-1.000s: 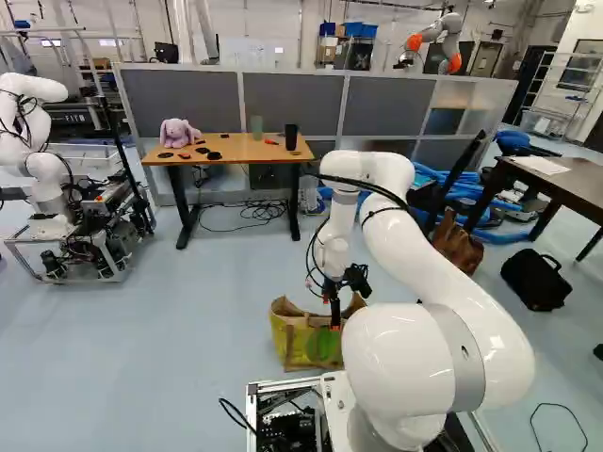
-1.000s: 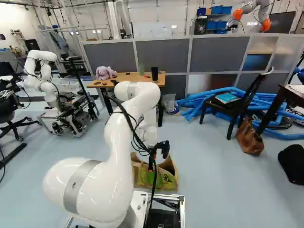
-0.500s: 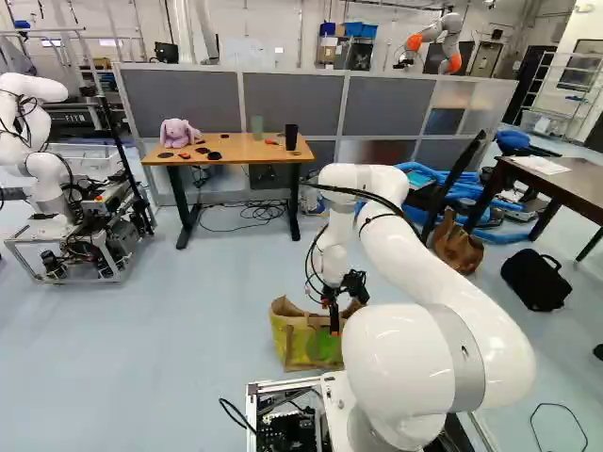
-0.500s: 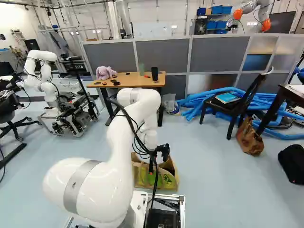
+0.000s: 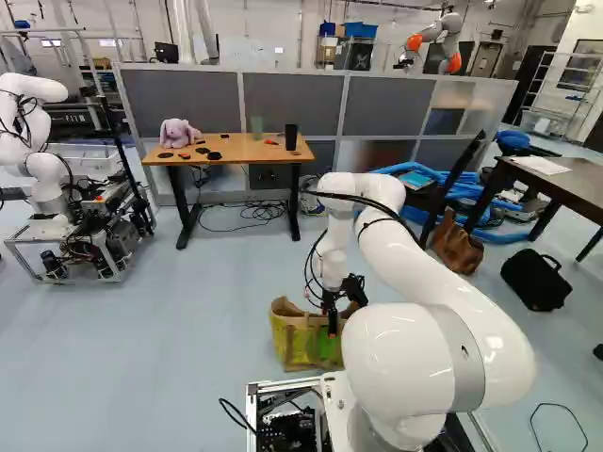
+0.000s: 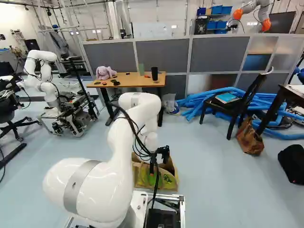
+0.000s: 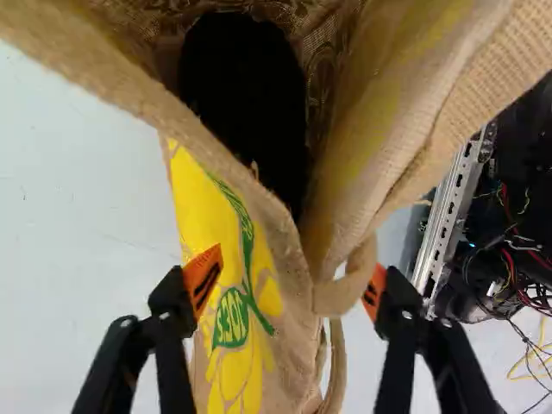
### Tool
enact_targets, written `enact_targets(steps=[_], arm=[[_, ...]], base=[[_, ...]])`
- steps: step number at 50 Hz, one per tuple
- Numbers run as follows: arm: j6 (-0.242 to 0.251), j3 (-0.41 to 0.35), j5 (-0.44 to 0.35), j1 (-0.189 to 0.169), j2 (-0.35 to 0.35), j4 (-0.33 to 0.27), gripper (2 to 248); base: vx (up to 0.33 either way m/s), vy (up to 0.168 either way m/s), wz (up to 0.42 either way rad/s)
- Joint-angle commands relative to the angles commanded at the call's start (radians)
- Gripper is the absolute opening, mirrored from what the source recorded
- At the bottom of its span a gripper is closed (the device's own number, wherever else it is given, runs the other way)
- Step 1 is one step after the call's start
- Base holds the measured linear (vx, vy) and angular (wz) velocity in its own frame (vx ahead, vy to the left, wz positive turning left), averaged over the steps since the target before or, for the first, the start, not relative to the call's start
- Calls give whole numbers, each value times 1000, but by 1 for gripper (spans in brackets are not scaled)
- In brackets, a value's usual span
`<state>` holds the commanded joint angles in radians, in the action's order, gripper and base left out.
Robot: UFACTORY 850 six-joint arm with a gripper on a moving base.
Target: Pick up the bag on the ground and place it on the table
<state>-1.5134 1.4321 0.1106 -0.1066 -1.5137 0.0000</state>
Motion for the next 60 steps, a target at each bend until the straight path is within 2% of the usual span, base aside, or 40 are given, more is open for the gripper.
enact_targets(steps=[1, 2, 6, 7, 11, 12, 17, 18, 22, 23, 27, 28, 41, 60], arm=[[0, 0, 0, 0, 0, 0, 217], [0, 0, 0, 0, 0, 0, 179], [0, 0, 0, 0, 0, 0, 179], [0, 0, 0, 0, 0, 0, 141], [0, 0, 0, 0, 0, 0, 141], [0, 0, 0, 0, 0, 0, 104], [0, 0, 0, 0, 0, 0, 104], [0, 0, 0, 0, 0, 0, 66], [0, 0, 0, 0, 0, 0, 66], [0, 0, 0, 0, 0, 0, 30], [0, 0, 0, 0, 0, 0, 30], [0, 0, 0, 0, 0, 0, 23], [0, -2, 0, 0, 2, 0, 23], [0, -63, 0, 0, 66, 0, 23]], base=[[0, 0, 0], [0, 0, 0], [0, 0, 0], [0, 0, 0], [0, 0, 0], [0, 0, 0], [0, 0, 0], [0, 0, 0], [0, 0, 0], [0, 0, 0], [0, 0, 0], [0, 0, 0], [0, 0, 0], [0, 0, 0]])
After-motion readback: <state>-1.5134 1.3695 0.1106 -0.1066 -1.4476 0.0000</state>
